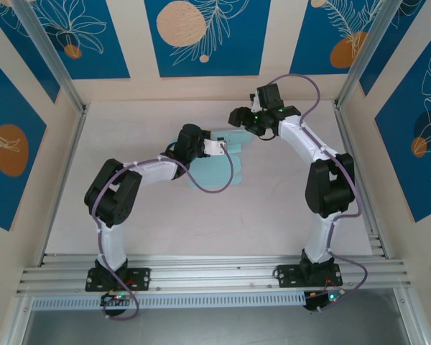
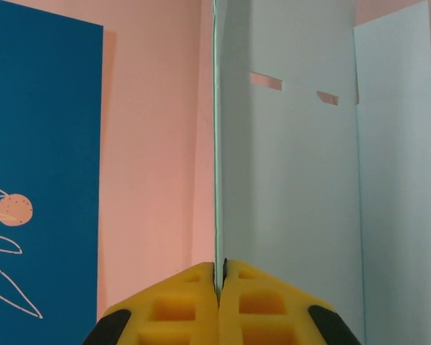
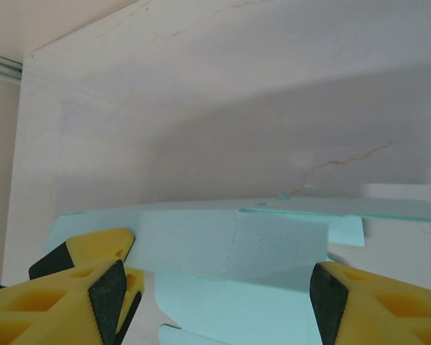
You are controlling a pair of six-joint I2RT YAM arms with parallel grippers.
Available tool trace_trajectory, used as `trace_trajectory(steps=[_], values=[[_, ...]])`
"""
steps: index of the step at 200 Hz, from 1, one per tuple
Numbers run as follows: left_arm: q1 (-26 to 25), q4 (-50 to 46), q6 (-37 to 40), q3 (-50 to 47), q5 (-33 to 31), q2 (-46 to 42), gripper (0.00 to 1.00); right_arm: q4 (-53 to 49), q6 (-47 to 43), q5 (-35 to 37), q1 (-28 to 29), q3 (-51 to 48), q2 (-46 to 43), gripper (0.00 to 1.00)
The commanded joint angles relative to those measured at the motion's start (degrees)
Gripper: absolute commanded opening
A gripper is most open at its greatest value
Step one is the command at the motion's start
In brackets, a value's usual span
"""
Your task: Fold the paper box
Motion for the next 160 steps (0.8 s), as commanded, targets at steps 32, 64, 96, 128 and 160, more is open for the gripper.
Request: trace_trajectory(steps=[32, 64, 96, 128, 160], values=[[-0.8, 2.3, 0.6, -0.6, -1.1, 2.2, 0.00, -4.8, -1.3, -1.5, 0.8, 7.4, 5.0, 0.71], [-0.8, 3.1, 0.5, -0.3, -1.6, 2.7, 0.00, -2.6, 1.3, -2.5, 1.3, 3.5, 5.2, 0.71], [-0.8, 4.7, 0.6, 0.0, -2.0, 3.9, 0.00, -1.5, 2.3, -3.5, 1.7, 2.3, 6.4, 0.70], [-1.0, 8.4, 0.7, -0.3, -3.2, 5.0, 0.00, -1.7, 2.7, -3.9, 1.8, 3.1, 8.1, 0.70], [-1.2, 9.4, 0.8, -0.2, -3.4, 5.7, 0.00, -1.1, 3.4, -4.8, 2.0, 3.2, 8.7, 0.70]])
